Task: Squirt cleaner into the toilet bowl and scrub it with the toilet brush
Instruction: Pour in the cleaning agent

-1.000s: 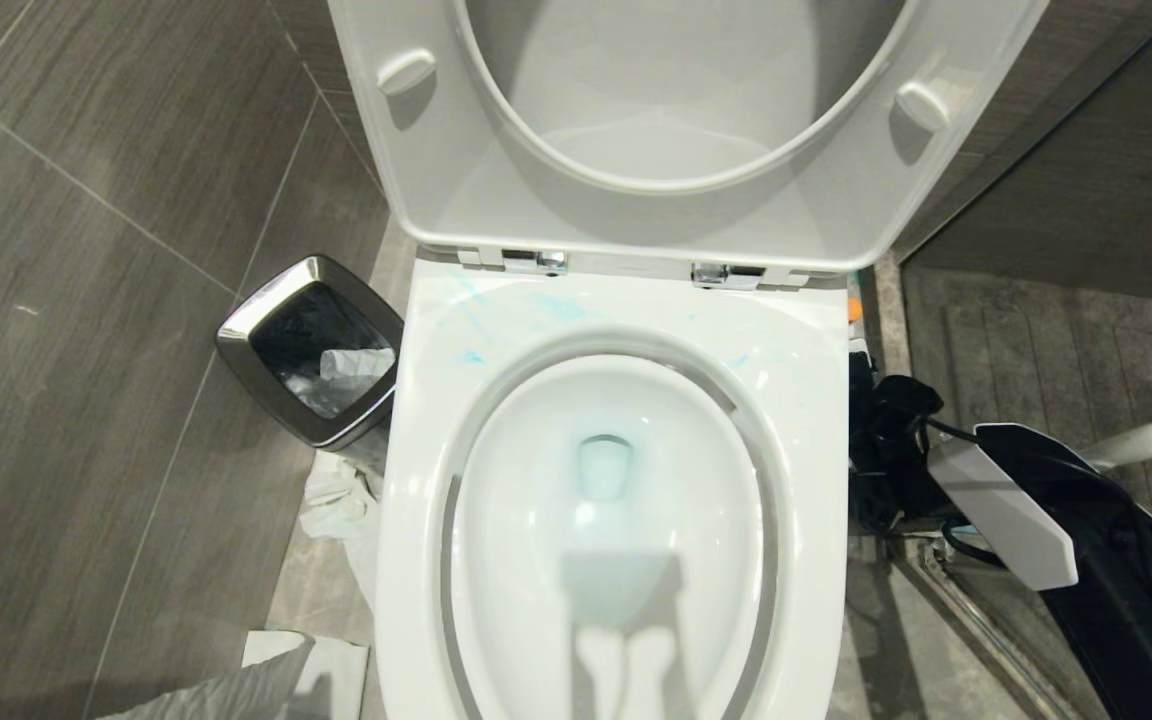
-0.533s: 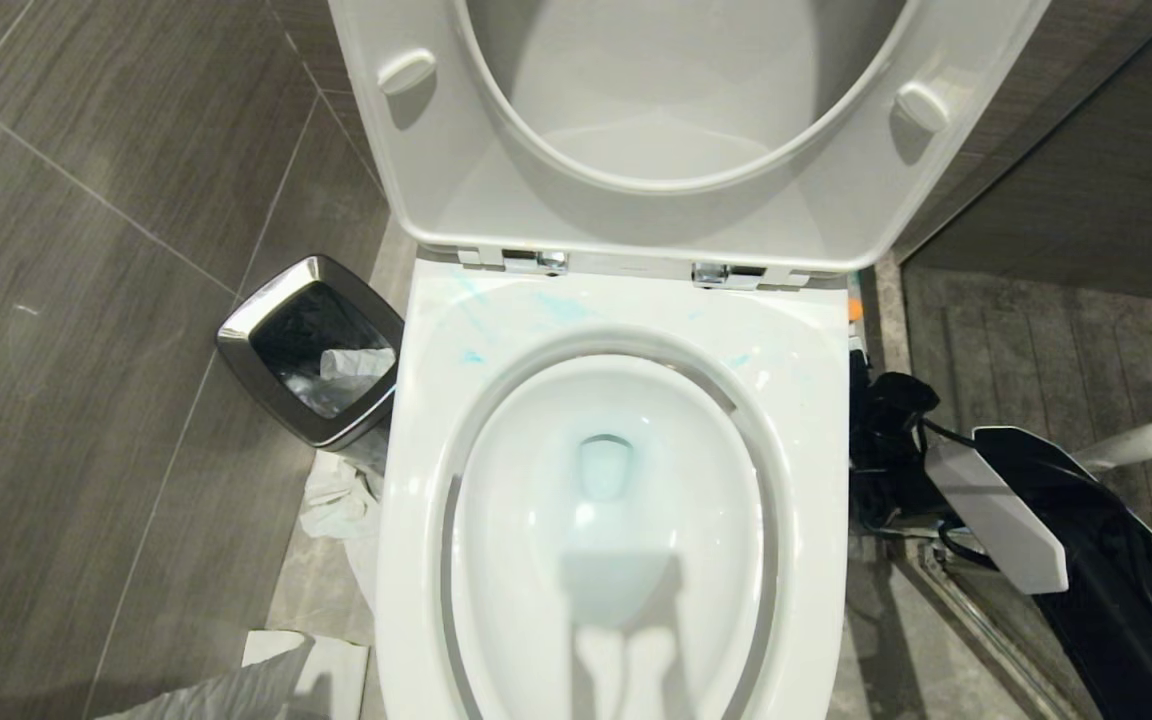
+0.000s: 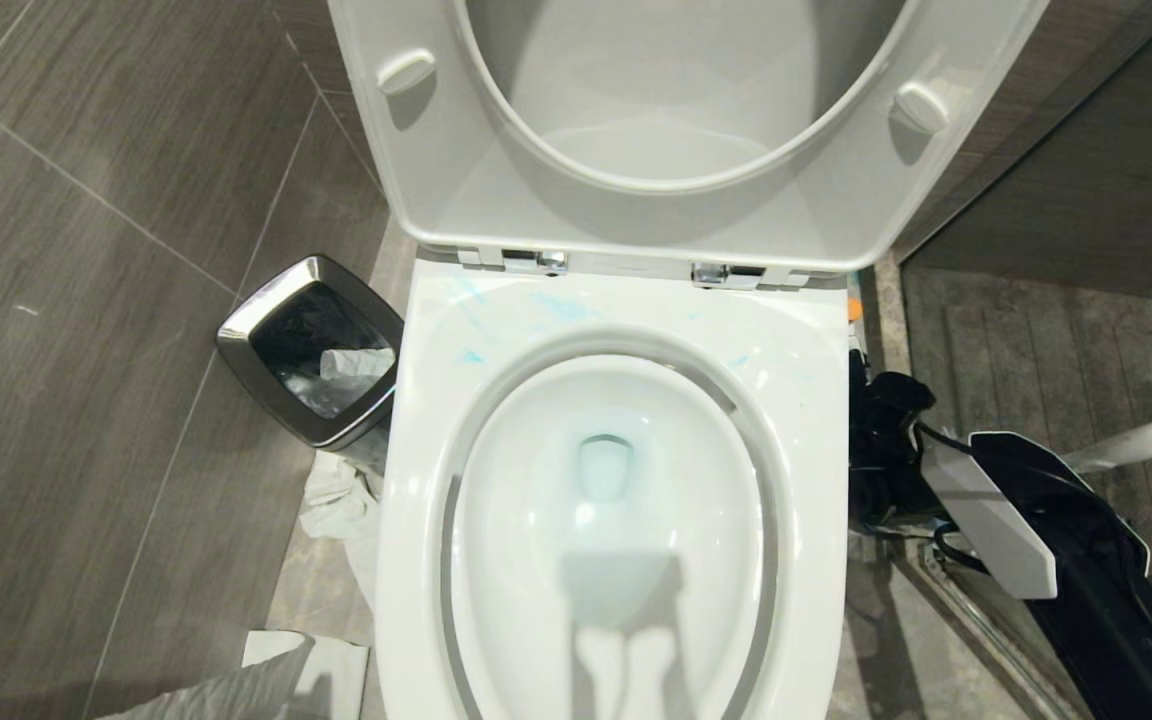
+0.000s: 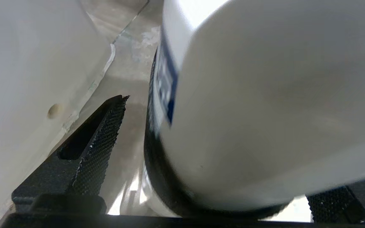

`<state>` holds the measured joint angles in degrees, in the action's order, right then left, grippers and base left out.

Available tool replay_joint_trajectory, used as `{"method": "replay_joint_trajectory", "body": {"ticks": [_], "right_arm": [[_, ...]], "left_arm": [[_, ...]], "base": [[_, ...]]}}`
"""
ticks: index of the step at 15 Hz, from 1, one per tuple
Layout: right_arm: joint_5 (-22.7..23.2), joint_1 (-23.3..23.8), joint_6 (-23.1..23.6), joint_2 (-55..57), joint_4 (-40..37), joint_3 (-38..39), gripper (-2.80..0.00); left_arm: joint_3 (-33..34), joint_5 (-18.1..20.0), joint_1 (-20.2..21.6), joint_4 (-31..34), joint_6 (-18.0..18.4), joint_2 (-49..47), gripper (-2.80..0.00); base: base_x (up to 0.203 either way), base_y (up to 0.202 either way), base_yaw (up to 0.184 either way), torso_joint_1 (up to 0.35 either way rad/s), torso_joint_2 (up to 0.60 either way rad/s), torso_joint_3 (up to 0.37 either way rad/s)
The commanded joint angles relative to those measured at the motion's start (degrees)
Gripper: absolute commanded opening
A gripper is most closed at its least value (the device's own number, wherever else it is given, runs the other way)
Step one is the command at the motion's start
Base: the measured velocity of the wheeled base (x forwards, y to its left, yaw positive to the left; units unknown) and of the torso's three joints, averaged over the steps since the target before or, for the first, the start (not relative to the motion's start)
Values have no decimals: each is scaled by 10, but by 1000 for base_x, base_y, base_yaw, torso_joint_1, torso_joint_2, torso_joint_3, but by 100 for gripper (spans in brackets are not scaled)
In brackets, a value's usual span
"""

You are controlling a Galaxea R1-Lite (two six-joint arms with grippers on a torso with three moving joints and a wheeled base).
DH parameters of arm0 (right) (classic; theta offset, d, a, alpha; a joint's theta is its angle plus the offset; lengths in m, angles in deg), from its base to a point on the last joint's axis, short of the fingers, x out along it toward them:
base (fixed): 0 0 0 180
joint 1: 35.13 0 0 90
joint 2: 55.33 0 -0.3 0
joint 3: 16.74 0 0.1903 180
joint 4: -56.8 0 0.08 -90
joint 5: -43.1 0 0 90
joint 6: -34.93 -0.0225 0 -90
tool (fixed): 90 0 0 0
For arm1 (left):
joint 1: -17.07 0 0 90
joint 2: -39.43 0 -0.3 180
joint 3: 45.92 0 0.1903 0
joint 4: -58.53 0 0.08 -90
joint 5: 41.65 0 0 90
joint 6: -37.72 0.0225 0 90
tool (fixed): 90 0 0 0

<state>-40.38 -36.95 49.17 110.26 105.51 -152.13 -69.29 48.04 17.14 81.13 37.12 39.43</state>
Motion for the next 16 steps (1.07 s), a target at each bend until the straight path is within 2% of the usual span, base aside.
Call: {"method": "replay_joint_trajectory", "body": {"ticks": [1, 3, 7, 8, 16], "right_arm": [[2, -1, 1, 4, 1, -6, 0], [19, 0, 1, 3, -1, -6, 0], [23, 0, 1, 2, 2, -6, 0], [24, 0, 1, 2, 3, -6, -280], [22, 0, -4, 1, 6, -9, -280]], "left_arm": [[4, 0, 0, 0, 0, 0, -280], [4, 0, 0, 0, 0, 0, -280], [4, 0, 0, 0, 0, 0, -280], [4, 0, 0, 0, 0, 0, -280], [4, 0, 0, 0, 0, 0, -280]], "base": [[0, 0, 0, 0, 0, 0], [0, 0, 0, 0, 0, 0], [0, 0, 0, 0, 0, 0], [0, 0, 0, 0, 0, 0], [0, 0, 0, 0, 0, 0]]}}
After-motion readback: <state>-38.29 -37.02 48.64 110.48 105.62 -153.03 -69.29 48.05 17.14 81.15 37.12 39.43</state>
